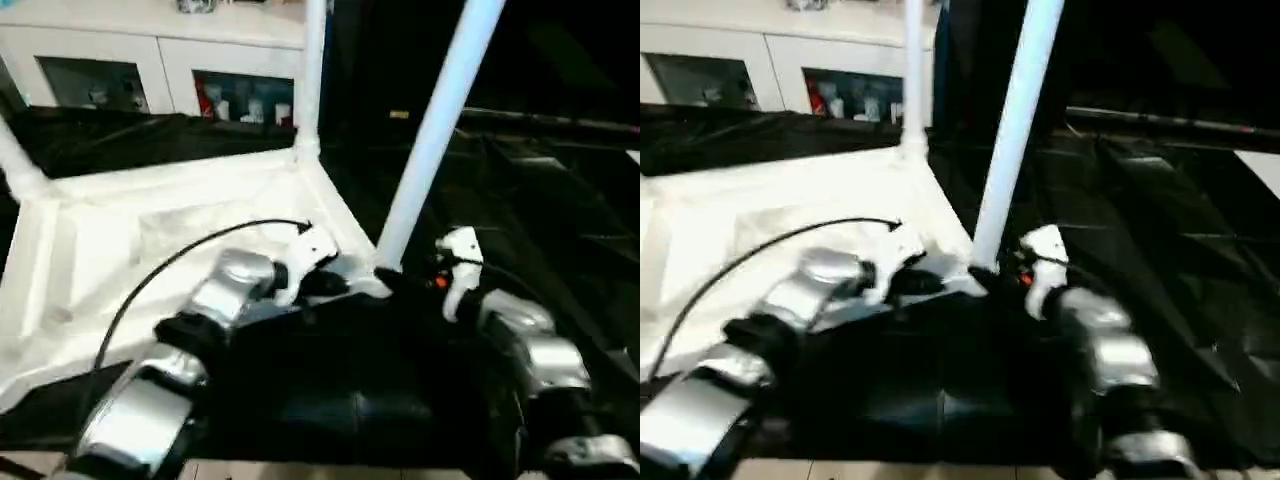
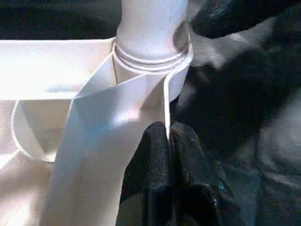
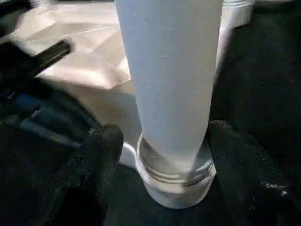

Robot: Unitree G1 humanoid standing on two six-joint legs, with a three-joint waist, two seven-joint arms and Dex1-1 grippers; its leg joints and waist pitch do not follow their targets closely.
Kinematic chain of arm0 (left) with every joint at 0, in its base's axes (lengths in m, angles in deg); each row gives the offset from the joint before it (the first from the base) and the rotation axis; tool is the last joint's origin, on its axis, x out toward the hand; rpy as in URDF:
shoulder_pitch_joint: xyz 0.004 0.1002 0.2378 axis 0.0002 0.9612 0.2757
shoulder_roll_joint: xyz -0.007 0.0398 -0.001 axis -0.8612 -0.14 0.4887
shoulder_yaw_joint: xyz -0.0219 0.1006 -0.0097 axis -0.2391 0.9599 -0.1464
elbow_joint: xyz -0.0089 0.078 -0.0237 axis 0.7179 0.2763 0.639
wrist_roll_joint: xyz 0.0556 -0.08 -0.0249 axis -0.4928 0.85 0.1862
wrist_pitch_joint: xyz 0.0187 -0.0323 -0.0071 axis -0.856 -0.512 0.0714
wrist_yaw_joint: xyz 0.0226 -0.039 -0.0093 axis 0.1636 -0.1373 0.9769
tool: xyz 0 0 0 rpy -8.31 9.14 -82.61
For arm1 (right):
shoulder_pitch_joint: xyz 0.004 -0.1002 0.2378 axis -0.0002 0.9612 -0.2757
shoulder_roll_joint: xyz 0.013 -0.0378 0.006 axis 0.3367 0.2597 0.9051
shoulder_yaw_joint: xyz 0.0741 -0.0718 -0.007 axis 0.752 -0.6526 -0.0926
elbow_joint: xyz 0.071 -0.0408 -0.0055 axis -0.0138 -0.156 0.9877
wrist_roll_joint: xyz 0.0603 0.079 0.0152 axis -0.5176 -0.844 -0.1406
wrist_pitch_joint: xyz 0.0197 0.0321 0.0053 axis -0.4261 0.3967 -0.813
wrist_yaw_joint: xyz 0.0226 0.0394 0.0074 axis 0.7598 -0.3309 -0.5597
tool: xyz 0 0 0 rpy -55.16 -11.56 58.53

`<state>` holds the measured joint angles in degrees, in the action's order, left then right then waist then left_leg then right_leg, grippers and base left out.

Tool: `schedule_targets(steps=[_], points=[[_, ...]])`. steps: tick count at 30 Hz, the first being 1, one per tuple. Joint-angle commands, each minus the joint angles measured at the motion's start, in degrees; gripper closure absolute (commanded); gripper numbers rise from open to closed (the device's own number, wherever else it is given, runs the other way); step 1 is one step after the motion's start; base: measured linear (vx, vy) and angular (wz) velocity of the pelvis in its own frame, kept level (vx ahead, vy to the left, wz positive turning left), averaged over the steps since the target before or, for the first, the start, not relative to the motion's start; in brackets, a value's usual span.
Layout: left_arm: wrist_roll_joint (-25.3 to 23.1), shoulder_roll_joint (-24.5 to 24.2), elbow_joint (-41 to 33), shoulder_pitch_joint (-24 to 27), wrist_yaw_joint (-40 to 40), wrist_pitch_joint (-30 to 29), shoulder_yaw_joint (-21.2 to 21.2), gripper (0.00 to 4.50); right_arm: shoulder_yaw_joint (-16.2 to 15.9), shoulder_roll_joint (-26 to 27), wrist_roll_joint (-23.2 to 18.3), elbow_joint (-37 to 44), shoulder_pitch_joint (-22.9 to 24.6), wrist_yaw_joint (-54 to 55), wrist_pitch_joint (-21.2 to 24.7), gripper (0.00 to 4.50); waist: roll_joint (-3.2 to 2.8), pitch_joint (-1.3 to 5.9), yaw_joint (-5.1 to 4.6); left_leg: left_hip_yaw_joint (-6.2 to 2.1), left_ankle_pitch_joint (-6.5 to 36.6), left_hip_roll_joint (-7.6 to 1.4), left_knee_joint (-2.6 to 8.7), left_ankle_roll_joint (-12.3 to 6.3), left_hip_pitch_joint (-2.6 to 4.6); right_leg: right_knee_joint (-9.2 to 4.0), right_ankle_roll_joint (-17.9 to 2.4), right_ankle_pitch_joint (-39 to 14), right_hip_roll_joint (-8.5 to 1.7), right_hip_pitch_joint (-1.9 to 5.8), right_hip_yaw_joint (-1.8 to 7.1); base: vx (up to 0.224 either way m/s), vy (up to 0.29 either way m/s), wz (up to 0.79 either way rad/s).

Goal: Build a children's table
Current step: Rotate leg to tighten

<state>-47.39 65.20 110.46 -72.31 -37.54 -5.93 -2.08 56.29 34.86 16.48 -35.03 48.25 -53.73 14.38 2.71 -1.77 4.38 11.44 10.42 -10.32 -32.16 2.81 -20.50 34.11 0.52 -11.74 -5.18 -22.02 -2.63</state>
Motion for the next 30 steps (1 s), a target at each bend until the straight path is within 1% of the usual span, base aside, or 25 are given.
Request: schedule_targets(steps=[1, 3, 4, 5, 7, 9, 10, 11, 12, 14, 16, 17, 20, 24, 26, 27, 28, 29, 30], points=[[-0.57, -0.90, -1.33, 3.45, -7.67, -0.82, 4.69, 4.50, -3.53, -0.67, -1.77, 2.96, 0.19, -6.34, 1.08, 1.43, -0.06, 2.77, 0.30, -1.34, 7.24, -3.10, 3.05, -5.17, 0.11, -2.76, -15.79, 3.44, -3.52, 2.53, 2.11, 0.000, 0.000, 0.00], [0.76, -2.49, -4.03, 5.00, -11.22, -2.17, 4.50, 4.50, -4.54, -2.27, -2.16, 3.85, 0.55, -9.95, 1.98, 1.43, -0.16, 2.67, 0.38, -1.19, 6.94, -3.20, 2.97, -5.87, 0.41, -2.68, -17.03, 4.65, -3.51, 2.42, 2.06, 0.000, 0.000, 0.00], [0.90, -2.64, -4.25, 5.15, -11.52, -2.38, 4.46, 4.50, -4.68, -2.37, -2.10, 3.82, 0.55, -10.29, 1.97, 1.43, -0.08, 2.63, 0.36, -1.10, 7.13, -3.18, 2.95, -5.97, 0.42, -2.69, -17.23, 4.42, -3.51, 2.39, 2.07, 0.000, 0.000, 0.00], [1.17, -2.94, -4.68, 5.45, -12.09, -2.78, 4.37, 4.50, -4.94, -2.56, -1.98, 3.74, 0.57, -10.95, 1.95, 1.43, -0.19, 2.55, 0.57, -1.07, 7.93, -3.36, 3.05, -5.73, 0.61, -2.85, -17.25, 2.64, -3.59, 2.33, 2.05, 0.000, 0.000, 0.00], [1.59, -3.68, -5.83, 6.19, -13.25, -3.37, 4.17, 4.50, -5.44, -2.87, -1.58, 3.57, 0.56, -11.99, 1.60, 1.43, -0.29, 2.43, 0.99, -1.00, 9.13, -3.55, 3.19, -4.77, 0.80, -3.04, -17.04, -0.13, -3.53, 2.18, 1.99, 0.000, 0.000, 0.00], [1.84, -4.50, -7.30, 6.98, -14.08, -3.97, 4.07, 4.50, -5.63, -2.85, -1.78, 3.62, 0.47, -13.13, 1.70, 1.43, -0.39, 2.35, 1.23, -1.09, 10.32, -3.70, 3.44, -3.43, 0.78, -3.04, -16.45, -2.56, -3.56, 2.19, 1.98, 0.000, 0.000, 0.00], [1.96, -4.64, -7.64, 7.15, -14.23, -4.12, 4.08, 4.50, -5.66, -2.77, -1.75, 3.64, 0.44, -13.22, 1.71, 1.57, -0.09, 2.32, 1.20, -1.07, 10.55, -3.67, 3.45, -3.24, 0.75, -3.10, -16.26, -3.03, -3.56, 2.18, 2.00, 0.000, 0.000, 0.00], [2.07, -4.76, -7.97, 7.30, -14.37, -4.25, 4.08, 4.50, -5.70, -2.72, -1.67, 3.67, 0.42, -13.26, 1.70, 1.67, -0.28, 2.25, 1.20, -1.12, 11.27, -3.61, 3.55, -2.69, 0.78, -3.23, -15.88, -4.49, -3.65, 2.11, 2.06, 0.000, 0.000, 0.00], [2.23, -5.06, -8.83, 7.63, -14.68, -4.76, 4.10, 4.50, -5.99, -2.80, -1.86, 3.77, 0.38, -13.84, 1.99, 1.75, -0.03, 2.23, 1.17, -1.14, 11.91, -3.55, 3.58, -2.25, 0.81, -3.38, -15.41, -5.89, -3.72, 2.10, 2.11, 0.000, 0.000, 0.00], [2.38, -5.48, -10.40, 8.23, -15.18, -5.74, 3.98, 4.50, -6.54, -3.02, -1.92, 3.89, 0.37, -14.76, 2.26, 1.87, -0.03, 2.21, 1.09, -1.21, 11.91, -3.51, 3.64, -2.05, 0.71, -3.47, -14.90, -6.74, -3.77, 2.11, 2.18, 0.000, 0.000, 0.00], [2.31, -5.56, -10.87, 8.41, -15.31, -6.12, 3.85, 4.50, -6.78, -3.17, -1.82, 3.76, 0.34, -15.24, 2.20, 2.11, -0.09, 2.34, 1.03, -1.18, 10.52, -3.44, 3.49, -2.38, 0.75, -3.29, -14.85, -5.16, -3.69, 2.11, 2.18, 0.000, 0.000, 0.00], [2.23, -5.49, -10.74, 8.33, -15.18, -6.13, 3.75, 4.50, -6.88, -3.30, -1.64, 3.40, 0.25, -15.42, 1.92, 2.11, 0.03, 2.37, 1.00, -1.16, 10.08, -3.42, 3.45, -2.52, 0.72, -3.21, -14.90, -4.50, -3.66, 2.13, 2.18, 0.000, 0.000, 0.00], [2.16, -5.64, -11.50, 8.61, -15.24, -6.70, 3.77, 4.50, -7.26, -3.78, -1.26, 3.06, 0.33, -16.17, 1.54, 2.24, -0.02, 2.41, 1.02, -1.13, 8.99, -3.32, 3.29, -3.12, 0.67, -3.05, -15.30, -2.79, -3.61, 2.20, 2.14, 0.000, 0.000, 0.00], [2.18, -5.83, -12.21, 8.85, -15.17, -7.37, 3.84, 4.50, -7.70, -3.87, -0.68, 2.94, 0.65, -16.45, 1.21, 2.35, -0.01, 2.42, 1.00, -1.13, 9.07, -3.30, 3.24, -3.38, 0.66, -3.10, -15.27, -3.16, -3.61, 2.23, 2.12, 0.000, 0.000, 0.00], [1.76, -5.34, -11.68, 8.74, -13.47, -7.50, 3.43, 4.50, -7.42, -3.25, -0.33, 2.35, 0.91, -15.31, 0.88, 2.38, -0.02, 2.43, 0.95, -1.15, 9.10, -3.30, 3.25, -3.34, 0.65, -3.09, -15.27, -3.31, -3.58, 2.24, 2.12, 0.000, 0.000, 0.00], [1.09, -4.59, -10.53, 8.29, -10.96, -7.28, 2.95, 4.50, -6.78, -2.43, 0.04, 1.41, 0.96, -13.14, 0.53, 2.39, -0.04, 2.43, 0.94, -1.16, 9.26, -3.30, 3.26, -3.27, 0.68, -3.11, -15.29, -3.49, -3.58, 2.20, 2.11, 0.000, 0.000, 0.00], [1.09, -4.59, -10.53, 8.29, -10.96, -7.28, 2.95, 4.50, -6.78, -2.43, 0.04, 1.41, 0.96, -13.14, 0.53, 2.39, 0.01, 2.44, 0.86, -1.11, 9.38, -3.32, 3.23, -3.23, 0.66, -3.11, -15.37, -3.48, -3.61, 2.17, 2.15, 0.000, 0.000, 0.00], [0.40, -3.35, -8.32, 7.22, -7.06, -7.11, 1.95, 4.50, -5.89, -1.20, 0.78, -0.26, 0.60, -9.64, -0.15, 2.40, -0.03, 2.28, 0.81, -1.15, 10.31, -3.24, 3.34, -2.95, 0.65, -3.33, -15.08, -5.10, -3.58, 2.05, 2.15, 0.000, 0.000, 0.00], [-0.22, -2.12, -6.11, 6.07, -2.87, -7.12, 0.98, 4.50, -5.07, 0.04, 1.46, -1.79, 0.40, -5.94, -0.84, 2.41, -0.01, 2.03, 0.86, -1.16, 12.52, -3.25, 3.54, -2.13, 0.96, -3.86, -14.51, -8.78, -3.65, 1.81, 2.18, 0.000, 0.000, 0.00]])
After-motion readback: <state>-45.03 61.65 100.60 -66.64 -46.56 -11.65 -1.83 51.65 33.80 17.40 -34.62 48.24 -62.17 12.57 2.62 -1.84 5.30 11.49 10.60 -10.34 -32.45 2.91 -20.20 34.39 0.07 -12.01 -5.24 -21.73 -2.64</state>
